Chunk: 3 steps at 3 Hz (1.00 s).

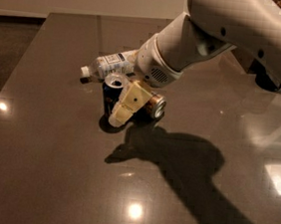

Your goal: Move pepsi can near orange can

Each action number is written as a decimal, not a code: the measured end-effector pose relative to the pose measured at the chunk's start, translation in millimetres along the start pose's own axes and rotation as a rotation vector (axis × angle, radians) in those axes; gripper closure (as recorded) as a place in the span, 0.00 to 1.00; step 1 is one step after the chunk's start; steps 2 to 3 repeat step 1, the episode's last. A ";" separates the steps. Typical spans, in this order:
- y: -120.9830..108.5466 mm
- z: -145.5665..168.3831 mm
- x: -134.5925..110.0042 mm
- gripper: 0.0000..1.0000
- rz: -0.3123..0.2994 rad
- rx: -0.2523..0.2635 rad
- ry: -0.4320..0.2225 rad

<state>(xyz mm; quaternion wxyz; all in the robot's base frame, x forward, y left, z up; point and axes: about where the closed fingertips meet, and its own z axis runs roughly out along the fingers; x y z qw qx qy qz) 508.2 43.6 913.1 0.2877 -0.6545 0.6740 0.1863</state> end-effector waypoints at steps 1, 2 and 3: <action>0.0 0.0 0.0 0.00 0.000 0.000 0.000; 0.0 0.0 0.0 0.00 0.000 0.000 0.000; 0.0 0.0 0.0 0.00 0.000 0.000 0.000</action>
Offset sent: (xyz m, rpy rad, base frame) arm 0.0000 0.0000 0.0000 0.0000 0.0000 0.0000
